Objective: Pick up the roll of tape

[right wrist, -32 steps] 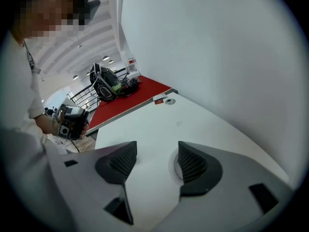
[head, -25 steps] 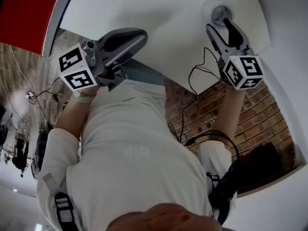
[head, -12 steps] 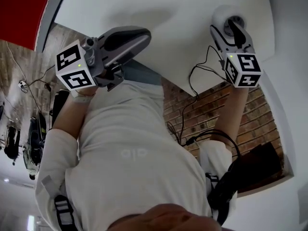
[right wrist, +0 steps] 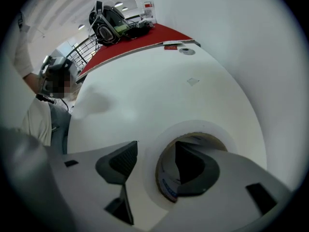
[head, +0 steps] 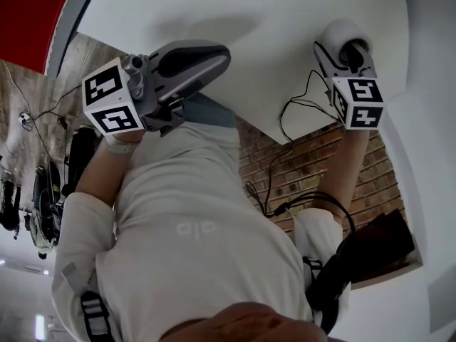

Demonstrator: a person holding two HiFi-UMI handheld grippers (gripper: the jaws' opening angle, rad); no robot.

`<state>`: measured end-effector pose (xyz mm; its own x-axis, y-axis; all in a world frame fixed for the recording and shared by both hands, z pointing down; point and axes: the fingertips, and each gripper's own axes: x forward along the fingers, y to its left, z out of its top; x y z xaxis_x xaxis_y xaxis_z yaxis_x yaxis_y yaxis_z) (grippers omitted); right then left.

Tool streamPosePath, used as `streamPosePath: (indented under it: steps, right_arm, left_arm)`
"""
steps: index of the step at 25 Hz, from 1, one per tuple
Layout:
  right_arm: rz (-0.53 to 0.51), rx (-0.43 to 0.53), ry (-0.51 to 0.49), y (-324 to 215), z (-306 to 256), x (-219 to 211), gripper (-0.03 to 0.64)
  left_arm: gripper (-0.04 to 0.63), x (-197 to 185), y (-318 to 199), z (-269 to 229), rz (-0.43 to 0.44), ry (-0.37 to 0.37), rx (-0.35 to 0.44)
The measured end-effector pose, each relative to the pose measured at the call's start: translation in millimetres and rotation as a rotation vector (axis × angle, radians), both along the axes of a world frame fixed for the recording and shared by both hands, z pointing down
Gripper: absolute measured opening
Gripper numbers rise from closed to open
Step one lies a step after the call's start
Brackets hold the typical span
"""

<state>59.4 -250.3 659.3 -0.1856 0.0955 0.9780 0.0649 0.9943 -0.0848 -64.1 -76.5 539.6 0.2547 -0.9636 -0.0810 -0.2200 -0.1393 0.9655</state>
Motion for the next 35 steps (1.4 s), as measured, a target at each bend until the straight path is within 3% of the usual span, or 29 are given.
streamPosePath:
  steps: [6,13,29,35]
  right_arm:
    - [-0.029,0.025,0.106,0,7,6,0.252]
    - [-0.056,0.123,0.225,-4,15,13,0.249]
    - [-0.072,0.09,0.283,-5,25,12,0.249]
    - [-0.104,0.081,0.279,-3,24,12,0.206]
  left_arm:
    - [0.011,-3,9,4,-0.022,0.01,-0.005]
    - [0.011,-3,18,5,-0.045,0.015,-0.005]
    - [0.011,-13,26,19,-0.069,0.039,-0.012]
    - [0.011,-14,26,20,-0.076,0.039,-0.012]
